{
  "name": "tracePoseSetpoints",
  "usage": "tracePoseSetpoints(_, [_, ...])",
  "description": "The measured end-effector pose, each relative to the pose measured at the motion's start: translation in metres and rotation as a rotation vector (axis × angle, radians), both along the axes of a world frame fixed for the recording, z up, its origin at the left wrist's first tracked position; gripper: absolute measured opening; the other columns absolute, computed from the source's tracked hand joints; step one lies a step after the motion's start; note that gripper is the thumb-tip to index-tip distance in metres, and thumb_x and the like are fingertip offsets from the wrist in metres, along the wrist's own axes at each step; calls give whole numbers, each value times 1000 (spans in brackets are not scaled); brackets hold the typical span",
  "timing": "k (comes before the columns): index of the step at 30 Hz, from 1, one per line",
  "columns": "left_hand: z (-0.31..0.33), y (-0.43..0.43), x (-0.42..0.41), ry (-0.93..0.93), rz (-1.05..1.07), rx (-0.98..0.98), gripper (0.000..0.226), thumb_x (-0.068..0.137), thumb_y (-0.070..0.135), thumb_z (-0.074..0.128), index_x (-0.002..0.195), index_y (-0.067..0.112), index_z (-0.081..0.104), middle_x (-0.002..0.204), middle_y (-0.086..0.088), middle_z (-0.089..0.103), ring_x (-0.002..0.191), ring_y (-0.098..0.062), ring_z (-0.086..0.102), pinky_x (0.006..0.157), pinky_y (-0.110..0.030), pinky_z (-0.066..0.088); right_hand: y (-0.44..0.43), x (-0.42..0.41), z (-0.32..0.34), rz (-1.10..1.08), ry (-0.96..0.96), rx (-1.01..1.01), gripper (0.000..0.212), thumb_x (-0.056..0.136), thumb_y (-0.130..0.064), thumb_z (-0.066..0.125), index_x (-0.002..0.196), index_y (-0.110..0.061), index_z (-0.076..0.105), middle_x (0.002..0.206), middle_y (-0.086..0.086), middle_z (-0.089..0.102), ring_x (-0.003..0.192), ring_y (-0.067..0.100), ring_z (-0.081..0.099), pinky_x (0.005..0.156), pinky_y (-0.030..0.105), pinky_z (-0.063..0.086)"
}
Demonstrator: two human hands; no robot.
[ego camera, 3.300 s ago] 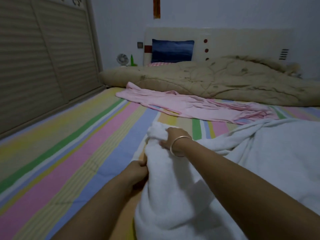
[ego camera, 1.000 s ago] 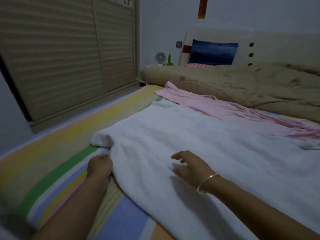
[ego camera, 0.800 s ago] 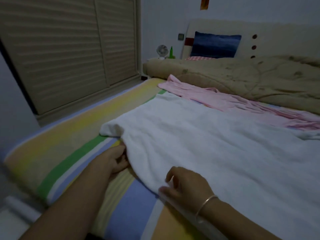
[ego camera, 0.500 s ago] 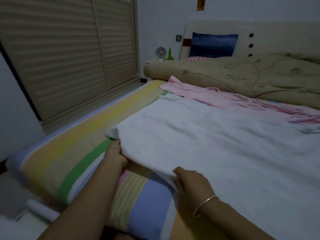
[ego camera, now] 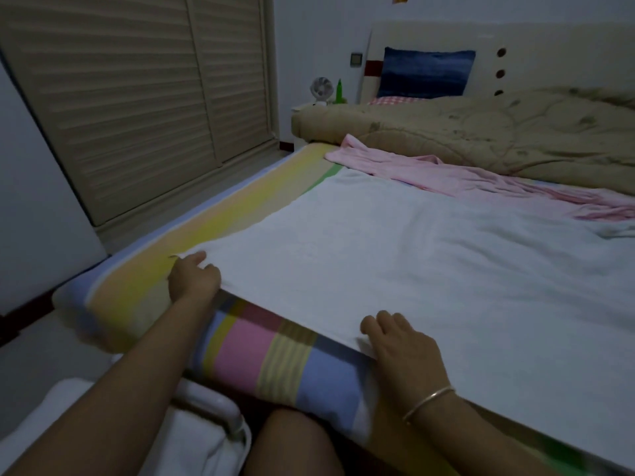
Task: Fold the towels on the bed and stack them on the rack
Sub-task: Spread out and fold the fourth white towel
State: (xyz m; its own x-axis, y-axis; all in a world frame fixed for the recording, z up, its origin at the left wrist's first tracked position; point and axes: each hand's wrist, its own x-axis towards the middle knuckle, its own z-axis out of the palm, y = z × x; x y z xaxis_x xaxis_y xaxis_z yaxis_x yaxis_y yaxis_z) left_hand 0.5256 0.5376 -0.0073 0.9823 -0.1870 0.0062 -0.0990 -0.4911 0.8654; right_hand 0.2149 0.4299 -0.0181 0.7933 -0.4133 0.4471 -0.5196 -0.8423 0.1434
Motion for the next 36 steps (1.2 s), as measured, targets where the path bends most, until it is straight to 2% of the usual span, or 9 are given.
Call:
tracePoseSetpoints(5, [-7, 10, -9, -173, -5, 115, 40, 97, 15, 48, 137, 14, 51, 144, -10, 41, 123, -36, 48, 101, -42, 41, -2, -33, -4, -34, -67, 26, 35, 52, -24, 78, 73, -25, 49, 55, -7, 51, 39, 15, 51, 38, 22, 8])
tracePoseSetpoints(11, [-23, 32, 0, -236, -22, 319, 39, 96, 15, 47, 135, 14, 53, 140, -13, 43, 121, -39, 47, 100, -46, 41, 20, -38, -1, 106, -65, -2, 17, 71, -39, 44, 69, -28, 57, 61, -9, 53, 49, 11, 55, 37, 22, 23])
tracePoseSetpoints(15, [-39, 28, -18, -217, -6, 424, 48, 94, 11, 49, 142, 11, 43, 158, -11, 16, 136, -38, 29, 109, -50, 30, 20, -44, -21, 87, -31, -7, 23, 56, -31, 77, 72, -28, 61, 67, -9, 53, 57, 13, 57, 36, 22, 27])
tracePoseSetpoints(18, [-38, 4, -49, -334, 63, 392, 71, 79, 1, 61, 144, 14, 37, 160, -10, -13, 146, -34, 1, 117, -51, 9, 24, -60, -22, 134, -45, 5, 13, 65, -28, 63, 79, -30, 63, 74, -8, 55, 63, 12, 57, 41, 22, 34])
tracePoseSetpoints(21, [-35, -28, -110, -482, -198, 358, 60, 74, 11, 52, 134, 15, 52, 160, -19, 8, 146, -34, 10, 117, -47, 6, 27, -88, -20, 129, -19, -18, 16, 70, -26, 52, 81, -29, 64, 80, -8, 57, 66, 12, 55, 48, 23, 38])
tracePoseSetpoints(25, [-26, -64, -235, -565, -703, 112, 33, 81, 18, 53, 112, 20, 64, 130, -5, 53, 112, -25, 55, 98, -35, 36, 15, -140, -22, 8, -49, -40, 8, 75, -21, 56, 81, -24, 61, 80, -3, 56, 66, 16, 52, 49, 27, 39])
tracePoseSetpoints(30, [-3, -74, -379, -681, -1247, -2, 8, 92, 35, 56, 93, 31, 49, 90, 13, 50, 73, -6, 49, 69, -22, 43, -10, -245, -23, -272, -23, -117, 9, 72, -21, 52, 76, -19, 59, 73, 1, 52, 61, 21, 50, 49, 31, 38])
tracePoseSetpoints(33, [-11, -79, -411, -872, -1476, 50, 16, 90, 40, 56, 94, 26, 48, 91, 8, 51, 76, -12, 49, 66, -26, 37, -23, -298, -21, -463, -33, -98, 17, 70, -19, 43, 76, -16, 59, 74, 5, 51, 64, 27, 52, 49, 37, 39])
tracePoseSetpoints(36, [-27, -90, -428, -993, -1515, 146, 26, 85, 44, 59, 98, 24, 49, 97, 4, 53, 83, -16, 52, 64, -29, 37, -30, -342, -19, -578, -47, -22, 14, 67, -9, 67, 76, -14, 57, 73, 6, 52, 62, 27, 53, 47, 36, 39])
